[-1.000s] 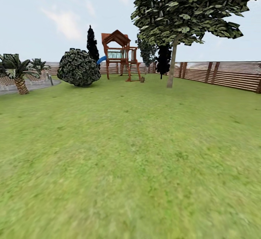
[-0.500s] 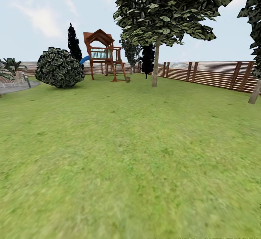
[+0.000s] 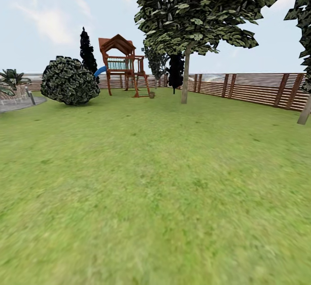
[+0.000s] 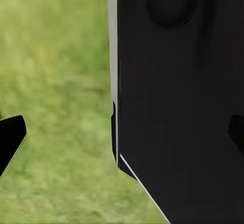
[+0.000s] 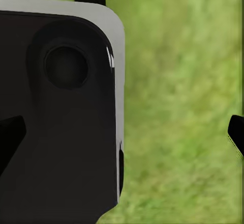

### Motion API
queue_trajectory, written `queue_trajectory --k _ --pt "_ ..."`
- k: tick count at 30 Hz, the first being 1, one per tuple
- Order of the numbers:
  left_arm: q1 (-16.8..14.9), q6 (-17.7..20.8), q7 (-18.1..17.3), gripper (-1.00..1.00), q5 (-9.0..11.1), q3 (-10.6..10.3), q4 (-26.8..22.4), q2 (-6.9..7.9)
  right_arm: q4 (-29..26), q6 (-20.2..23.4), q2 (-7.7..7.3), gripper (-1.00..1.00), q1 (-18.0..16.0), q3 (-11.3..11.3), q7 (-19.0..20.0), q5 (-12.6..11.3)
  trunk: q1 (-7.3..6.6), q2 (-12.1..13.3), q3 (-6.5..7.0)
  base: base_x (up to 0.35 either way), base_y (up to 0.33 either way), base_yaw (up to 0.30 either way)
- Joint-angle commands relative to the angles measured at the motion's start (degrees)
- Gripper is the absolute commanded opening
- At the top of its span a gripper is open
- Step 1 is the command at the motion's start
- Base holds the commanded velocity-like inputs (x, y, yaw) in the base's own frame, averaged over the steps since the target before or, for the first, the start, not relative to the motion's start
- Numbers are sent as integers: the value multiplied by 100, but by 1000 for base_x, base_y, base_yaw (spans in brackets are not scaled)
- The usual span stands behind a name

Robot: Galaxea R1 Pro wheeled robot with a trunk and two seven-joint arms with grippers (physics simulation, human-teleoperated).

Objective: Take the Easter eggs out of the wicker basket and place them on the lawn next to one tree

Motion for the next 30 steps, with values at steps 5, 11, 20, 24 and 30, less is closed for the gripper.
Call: queue_trajectory --k 5,11,20,24,30 --pt "0 1 7 100 -1 1 -4 -3 12 -3 0 100 -7 9 -1 11 4 -2 -4 345 0 0" --pt "0 1 7 100 3 1 -6 -1 12 -3 0 100 -7 10 -1 13 4 -2 -4 346 0 0" --pt "0 1 7 100 7 1 -10 -3 12 -3 0 100 -7 10 -1 13 4 -2 -4 346 0 0" --pt "0 1 7 100 8 1 -9 -2 12 -3 0 100 -7 10 -1 13 4 -2 -4 346 0 0" --pt "0 0 -10 100 3 1 -12 6 12 -3 0 100 -7 10 -1 13 4 -2 -4 341 88 0"
